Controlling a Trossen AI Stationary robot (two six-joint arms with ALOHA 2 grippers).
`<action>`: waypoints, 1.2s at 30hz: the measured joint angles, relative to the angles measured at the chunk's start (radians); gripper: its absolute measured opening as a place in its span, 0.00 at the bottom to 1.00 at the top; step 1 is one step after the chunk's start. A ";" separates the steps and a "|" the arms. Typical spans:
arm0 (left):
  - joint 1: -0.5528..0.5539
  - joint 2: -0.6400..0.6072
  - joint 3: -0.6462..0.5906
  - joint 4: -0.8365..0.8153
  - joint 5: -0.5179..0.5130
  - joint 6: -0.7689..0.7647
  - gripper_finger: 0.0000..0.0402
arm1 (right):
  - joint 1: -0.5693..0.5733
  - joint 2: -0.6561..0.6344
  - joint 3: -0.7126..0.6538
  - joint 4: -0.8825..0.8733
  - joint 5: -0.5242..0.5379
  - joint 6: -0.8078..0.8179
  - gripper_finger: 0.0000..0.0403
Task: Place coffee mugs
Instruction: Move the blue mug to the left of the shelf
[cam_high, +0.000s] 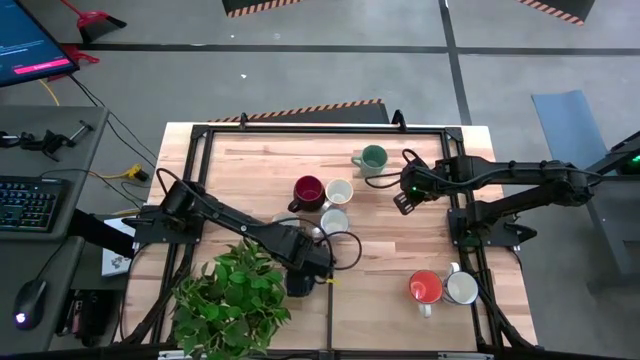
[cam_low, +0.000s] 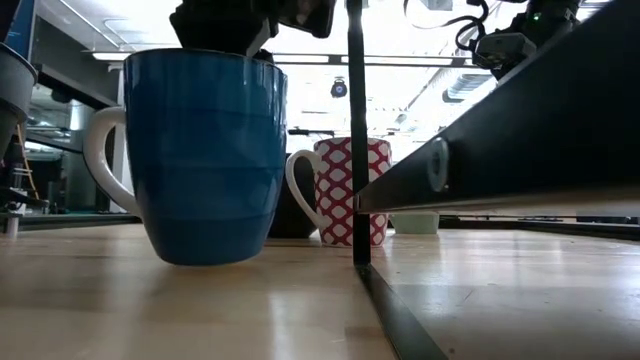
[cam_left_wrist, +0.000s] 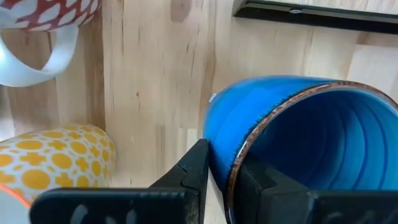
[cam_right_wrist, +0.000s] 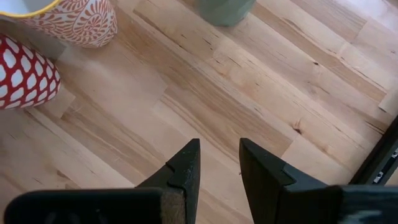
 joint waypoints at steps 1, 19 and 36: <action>0.006 0.000 0.000 -0.002 0.006 0.000 0.09 | 0.000 0.000 0.000 0.000 0.000 0.000 0.22; 0.064 -0.002 0.001 -0.040 0.078 -0.018 0.27 | 0.000 0.000 0.000 0.000 0.027 -0.027 0.22; 0.134 -0.002 0.122 -0.217 0.051 0.089 0.36 | 0.000 0.000 0.000 0.000 0.027 -0.027 0.22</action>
